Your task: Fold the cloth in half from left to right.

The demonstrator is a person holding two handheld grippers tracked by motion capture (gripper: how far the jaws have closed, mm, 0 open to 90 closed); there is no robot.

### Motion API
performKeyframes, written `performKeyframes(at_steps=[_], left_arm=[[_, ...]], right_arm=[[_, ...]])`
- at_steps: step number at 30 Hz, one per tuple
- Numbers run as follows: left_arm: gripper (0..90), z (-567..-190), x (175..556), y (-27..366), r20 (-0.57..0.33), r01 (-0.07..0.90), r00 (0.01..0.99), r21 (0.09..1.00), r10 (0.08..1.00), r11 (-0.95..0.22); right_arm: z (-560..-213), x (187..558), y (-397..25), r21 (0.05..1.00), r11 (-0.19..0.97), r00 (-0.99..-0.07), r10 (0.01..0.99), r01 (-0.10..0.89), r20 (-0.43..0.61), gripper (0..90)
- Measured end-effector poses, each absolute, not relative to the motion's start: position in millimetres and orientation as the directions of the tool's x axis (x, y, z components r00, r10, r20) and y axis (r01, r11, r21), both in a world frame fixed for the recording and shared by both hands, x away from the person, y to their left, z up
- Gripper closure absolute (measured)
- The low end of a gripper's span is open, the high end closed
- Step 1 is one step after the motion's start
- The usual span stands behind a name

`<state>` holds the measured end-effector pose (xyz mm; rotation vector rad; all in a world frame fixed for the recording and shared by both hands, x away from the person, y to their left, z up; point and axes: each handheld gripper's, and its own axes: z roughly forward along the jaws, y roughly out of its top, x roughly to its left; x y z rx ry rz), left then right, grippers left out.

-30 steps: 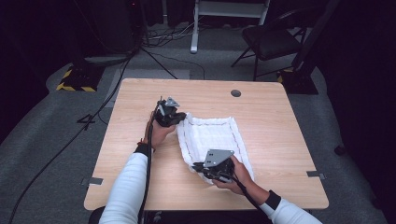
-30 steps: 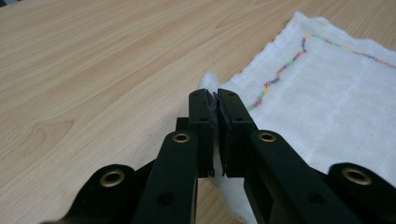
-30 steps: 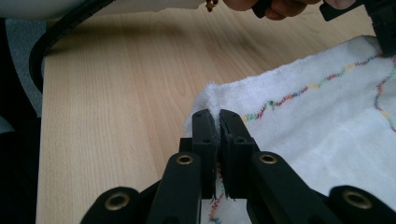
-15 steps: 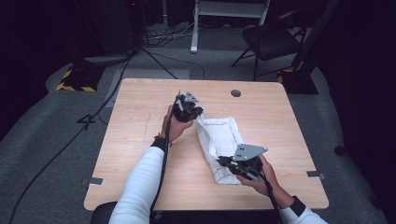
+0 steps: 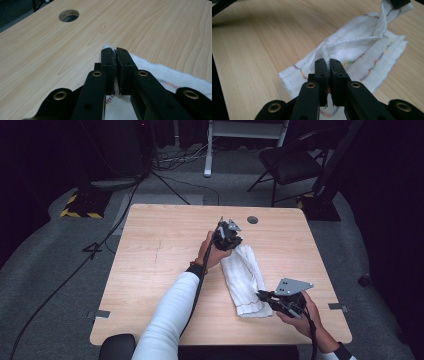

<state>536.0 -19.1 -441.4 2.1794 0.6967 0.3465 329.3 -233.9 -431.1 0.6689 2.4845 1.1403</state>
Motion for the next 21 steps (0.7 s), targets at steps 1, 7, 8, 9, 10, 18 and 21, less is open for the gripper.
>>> performKeyframes(at_steps=[1, 7, 8, 9, 10, 18, 21], left_arm=[[84.9, -443, 537, -24, 0.014, 0.368, 0.810, 0.767, 0.587, -0.525], [66.7, -455, 540, -44, 0.004, 0.414, 0.785, 0.740, 0.620, -0.530], [62.4, -456, 539, -44, -0.007, 0.414, 0.791, 0.743, 0.612, -0.526], [56.7, -456, 539, -44, -0.007, 0.414, 0.791, 0.743, 0.612, -0.526], [48.4, -456, 534, -42, -0.015, 0.416, 0.796, 0.740, 0.606, -0.529], [26.8, -446, 489, -11, 0.007, 0.351, 0.852, 0.734, 0.523, -0.582], [24.6, -446, 465, -3, -0.003, 0.316, 0.890, 0.726, 0.456, -0.611]], right_arm=[[-433, 329, -237, 0.769, 0.574, -0.834, 0.544, 0.283, -0.099, 85.3], [-442, 330, -252, 0.746, 0.574, -0.802, 0.590, 0.338, -0.091, 75.6], [-444, 330, -254, 0.740, 0.577, -0.797, 0.597, 0.346, -0.093, 70.7], [-446, 330, -256, 0.736, 0.576, -0.788, 0.608, 0.355, -0.096, 65.5], [-448, 331, -258, 0.731, 0.577, -0.780, 0.617, 0.364, -0.099, 61.8], [-446, 337, -278, 0.753, 0.525, -0.749, 0.659, 0.397, -0.064, 47.8], [-447, 341, -283, 0.754, 0.522, -0.745, 0.664, 0.398, -0.065, 47.0]])
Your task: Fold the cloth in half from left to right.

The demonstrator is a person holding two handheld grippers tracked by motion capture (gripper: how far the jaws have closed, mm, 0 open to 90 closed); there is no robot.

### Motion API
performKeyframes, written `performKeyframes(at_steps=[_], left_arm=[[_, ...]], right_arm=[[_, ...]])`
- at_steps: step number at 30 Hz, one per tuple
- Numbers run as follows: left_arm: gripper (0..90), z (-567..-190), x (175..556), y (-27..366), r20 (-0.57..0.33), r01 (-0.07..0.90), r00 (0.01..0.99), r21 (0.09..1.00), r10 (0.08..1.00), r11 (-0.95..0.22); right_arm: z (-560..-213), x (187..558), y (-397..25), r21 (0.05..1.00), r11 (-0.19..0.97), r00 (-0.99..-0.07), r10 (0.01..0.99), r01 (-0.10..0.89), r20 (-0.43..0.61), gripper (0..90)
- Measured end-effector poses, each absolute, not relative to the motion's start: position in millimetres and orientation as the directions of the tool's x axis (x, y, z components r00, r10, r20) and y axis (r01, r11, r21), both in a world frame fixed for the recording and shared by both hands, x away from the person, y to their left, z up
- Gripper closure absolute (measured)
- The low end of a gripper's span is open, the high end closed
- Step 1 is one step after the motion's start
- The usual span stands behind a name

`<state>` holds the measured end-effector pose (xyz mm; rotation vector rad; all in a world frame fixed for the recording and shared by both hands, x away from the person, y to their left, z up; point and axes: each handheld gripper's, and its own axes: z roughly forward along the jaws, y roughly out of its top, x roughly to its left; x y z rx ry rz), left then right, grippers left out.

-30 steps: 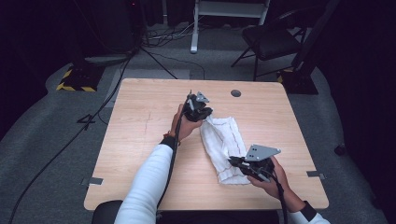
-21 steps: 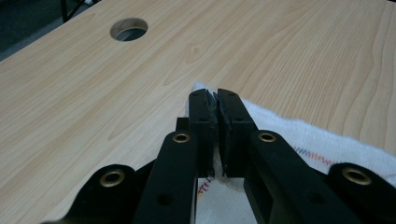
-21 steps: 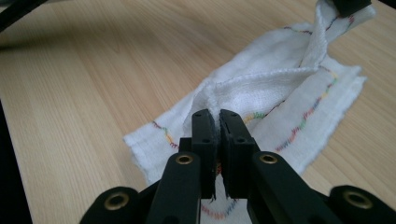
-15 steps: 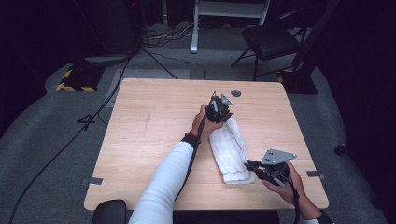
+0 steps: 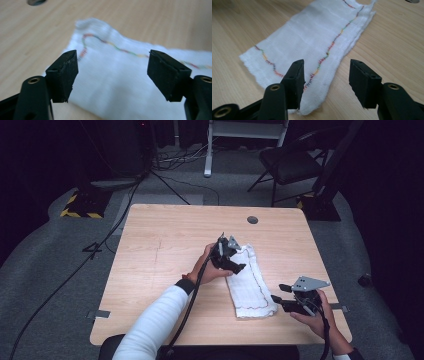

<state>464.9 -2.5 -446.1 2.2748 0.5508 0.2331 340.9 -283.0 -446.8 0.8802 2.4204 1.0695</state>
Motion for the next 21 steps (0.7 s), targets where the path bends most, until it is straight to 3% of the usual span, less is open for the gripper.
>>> performKeyframes(at_steps=[6, 10, 14, 21], left_arm=[[24.7, -456, 416, -6, 0.023, 0.214, 0.947, 0.697, 0.320, -0.684], [25.0, -459, 399, -10, 0.014, 0.192, 0.960, 0.694, 0.280, -0.694], [29.6, -473, 377, -11, 0.060, 0.136, 0.973, 0.634, 0.223, -0.761], [31.3, -488, 374, 8, 0.002, 0.183, 0.972, 0.613, 0.234, -0.769]], right_arm=[[-457, 350, -287, 0.711, 0.564, -0.740, 0.666, 0.419, -0.092, 44.8], [-464, 354, -290, 0.701, 0.566, -0.741, 0.667, 0.434, -0.080, 44.3], [-475, 356, -287, 0.664, 0.611, -0.767, 0.636, 0.430, -0.089, 42.8], [-482, 351, -274, 0.634, 0.659, -0.803, 0.588, 0.406, -0.097, 41.6]])
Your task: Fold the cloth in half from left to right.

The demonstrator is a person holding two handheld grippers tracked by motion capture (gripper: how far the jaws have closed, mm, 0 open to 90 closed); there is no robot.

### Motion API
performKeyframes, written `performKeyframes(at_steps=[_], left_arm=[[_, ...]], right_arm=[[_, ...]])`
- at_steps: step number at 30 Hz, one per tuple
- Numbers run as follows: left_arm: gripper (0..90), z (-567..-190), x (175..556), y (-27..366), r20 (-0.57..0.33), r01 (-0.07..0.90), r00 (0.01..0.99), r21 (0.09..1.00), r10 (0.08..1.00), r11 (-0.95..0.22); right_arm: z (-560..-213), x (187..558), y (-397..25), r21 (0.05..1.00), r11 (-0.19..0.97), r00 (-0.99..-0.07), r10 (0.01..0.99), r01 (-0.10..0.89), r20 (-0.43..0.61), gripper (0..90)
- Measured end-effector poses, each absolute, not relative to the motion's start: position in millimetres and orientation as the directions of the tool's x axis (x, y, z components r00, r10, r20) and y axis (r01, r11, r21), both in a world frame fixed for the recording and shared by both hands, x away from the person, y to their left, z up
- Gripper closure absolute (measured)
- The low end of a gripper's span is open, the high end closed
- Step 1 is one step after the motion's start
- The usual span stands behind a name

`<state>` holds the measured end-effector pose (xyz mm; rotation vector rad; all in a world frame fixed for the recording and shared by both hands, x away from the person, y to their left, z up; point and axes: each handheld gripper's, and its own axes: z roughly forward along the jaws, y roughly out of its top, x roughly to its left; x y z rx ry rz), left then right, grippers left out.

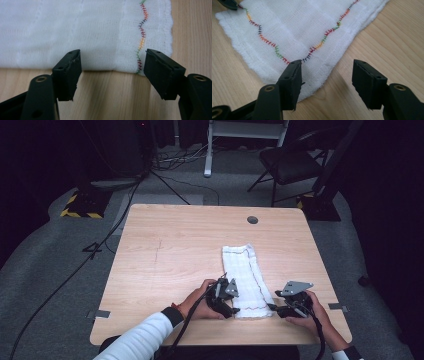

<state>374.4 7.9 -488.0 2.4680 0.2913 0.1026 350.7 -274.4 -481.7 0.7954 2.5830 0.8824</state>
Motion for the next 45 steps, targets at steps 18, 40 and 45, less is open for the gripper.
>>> performKeyframes(at_steps=[18, 40, 45], left_arm=[[26.9, -475, 368, 32, -0.022, 0.215, 0.959, 0.703, 0.282, -0.678], [26.4, -487, 349, 35, 0.017, 0.215, 0.958, 0.620, 0.287, -0.754], [22.0, -475, 363, 42, -0.010, 0.236, 0.952, 0.657, 0.305, -0.716]], right_arm=[[-483, 337, -254, 0.623, 0.677, -0.817, 0.567, 0.391, -0.103, 43.4], [-480, 324, -242, 0.625, 0.684, -0.859, 0.510, 0.377, -0.040, 33.9], [-465, 333, -249, 0.671, 0.641, -0.843, 0.535, 0.372, -0.044, 33.3]])
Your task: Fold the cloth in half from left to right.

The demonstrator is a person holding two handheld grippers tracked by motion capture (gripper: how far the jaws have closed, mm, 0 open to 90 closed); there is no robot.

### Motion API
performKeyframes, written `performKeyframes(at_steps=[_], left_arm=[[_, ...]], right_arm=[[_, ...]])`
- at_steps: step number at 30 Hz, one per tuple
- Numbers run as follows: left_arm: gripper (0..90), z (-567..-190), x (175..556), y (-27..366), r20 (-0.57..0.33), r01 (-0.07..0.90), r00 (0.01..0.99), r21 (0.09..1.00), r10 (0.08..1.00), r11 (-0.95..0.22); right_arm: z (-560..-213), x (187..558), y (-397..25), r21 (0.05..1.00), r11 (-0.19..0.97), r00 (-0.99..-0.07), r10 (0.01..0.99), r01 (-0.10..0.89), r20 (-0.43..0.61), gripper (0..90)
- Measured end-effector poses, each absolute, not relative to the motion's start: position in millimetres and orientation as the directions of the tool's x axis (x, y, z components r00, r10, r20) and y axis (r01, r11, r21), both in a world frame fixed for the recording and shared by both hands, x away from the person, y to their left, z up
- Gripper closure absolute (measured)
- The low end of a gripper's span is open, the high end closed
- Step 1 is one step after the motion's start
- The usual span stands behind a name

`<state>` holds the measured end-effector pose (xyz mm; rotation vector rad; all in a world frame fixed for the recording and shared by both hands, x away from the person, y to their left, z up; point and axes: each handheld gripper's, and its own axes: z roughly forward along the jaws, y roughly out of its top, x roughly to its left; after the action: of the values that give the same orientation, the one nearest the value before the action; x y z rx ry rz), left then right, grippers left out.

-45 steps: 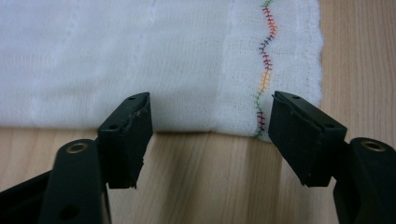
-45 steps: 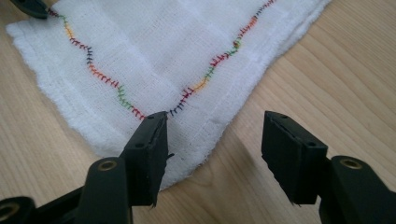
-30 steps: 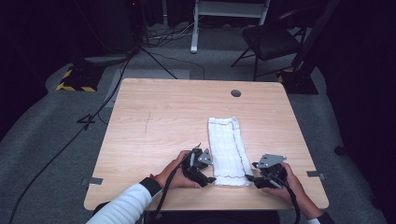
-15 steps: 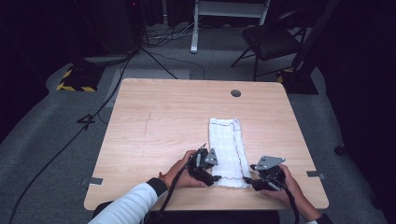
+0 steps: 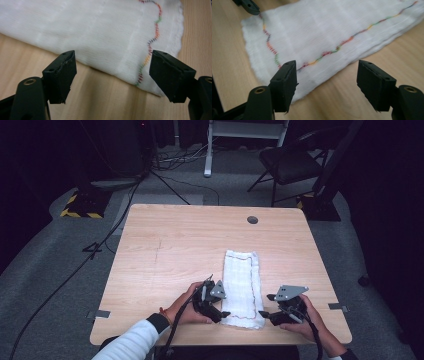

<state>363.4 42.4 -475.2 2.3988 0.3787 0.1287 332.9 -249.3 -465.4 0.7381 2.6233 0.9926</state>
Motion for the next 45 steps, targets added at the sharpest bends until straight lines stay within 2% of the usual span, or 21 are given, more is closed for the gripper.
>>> performKeyframes(at_steps=[9, 10, 12, 13, 16, 20, 22, 25, 29, 31, 36, 37, 38, 39, 40, 44, 45], left_arm=[[20.2, -458, 419, 41, 0.024, 0.297, 0.904, 0.684, 0.427, -0.667], [20.0, -457, 429, 38, 0.028, 0.303, 0.899, 0.682, 0.437, -0.665], [20.1, -458, 450, 30, 0.075, 0.308, 0.874, 0.679, 0.481, -0.667], [20.3, -458, 450, 30, 0.075, 0.308, 0.874, 0.679, 0.481, -0.667], [20.9, -465, 481, 19, 0.075, 0.359, 0.838, 0.669, 0.540, -0.651], [21.3, -476, 506, 13, 0.075, 0.395, 0.818, 0.647, 0.570, -0.652], [19.2, -481, 514, 11, 0.086, 0.395, 0.813, 0.646, 0.576, -0.653], [18.4, -488, 524, 8, -0.003, 0.450, 0.802, 0.661, 0.598, -0.601], [16.3, -494, 526, 4, -0.013, 0.455, 0.803, 0.658, 0.596, -0.599], [15.4, -496, 528, 4, -0.047, 0.477, 0.798, 0.660, 0.601, -0.581], [14.8, -499, 528, 4, -0.060, 0.479, 0.797, 0.670, 0.601, -0.567], [14.8, -499, 528, 3, -0.058, 0.477, 0.796, 0.673, 0.602, -0.566], [15.7, -499, 528, 3, -0.058, 0.477, 0.796, 0.673, 0.602, -0.566], [25.2, -497, 527, 3, -0.059, 0.464, 0.813, 0.667, 0.580, -0.583], [30.0, -494, 526, 3, -0.063, 0.448, 0.832, 0.664, 0.551, -0.599], [50.2, -491, 529, 6, -0.095, 0.458, 0.839, 0.656, 0.536, -0.601], [55.3, -491, 529, 6, -0.095, 0.458, 0.839, 0.656, 0.536, -0.601]], right_arm=[[-445, 388, -248, 0.708, 0.602, -0.793, 0.601, 0.368, -0.099, 35.8], [-444, 410, -242, 0.710, 0.590, -0.777, 0.623, 0.385, -0.096, 36.7], [-444, 427, -238, 0.711, 0.573, -0.772, 0.632, 0.408, -0.067, 36.8], [-444, 427, -238, 0.711, 0.573, -0.772, 0.632, 0.408, -0.067, 36.8], [-450, 459, -228, 0.688, 0.584, -0.752, 0.654, 0.430, -0.086, 36.8], [-462, 489, -226, 0.673, 0.555, -0.715, 0.697, 0.490, -0.055, 37.1], [-467, 498, -226, 0.681, 0.532, -0.702, 0.711, 0.502, -0.038, 38.0], [-475, 507, -224, 0.662, 0.535, -0.692, 0.721, 0.525, -0.035, 38.0], [-482, 512, -223, 0.651, 0.532, -0.690, 0.724, 0.542, -0.016, 37.7], [-486, 513, -224, 0.641, 0.535, -0.695, 0.719, 0.550, -0.005, 37.3], [-488, 513, -227, 0.653, 0.513, -0.703, 0.710, 0.556, 0.041, 45.8], [-489, 512, -228, 0.656, 0.516, -0.711, 0.701, 0.550, 0.045, 50.6], [-489, 512, -228, 0.656, 0.516, -0.711, 0.701, 0.550, 0.045, 50.6], [-488, 511, -227, 0.657, 0.532, -0.741, 0.669, 0.535, 0.062, 63.4], [-487, 511, -227, 0.655, 0.538, -0.748, 0.661, 0.531, 0.063, 66.1], [-487, 510, -226, 0.654, 0.549, -0.765, 0.639, 0.521, 0.073, 76.1], [-487, 510, -226, 0.654, 0.549, -0.765, 0.639, 0.521, 0.073, 76.1]])
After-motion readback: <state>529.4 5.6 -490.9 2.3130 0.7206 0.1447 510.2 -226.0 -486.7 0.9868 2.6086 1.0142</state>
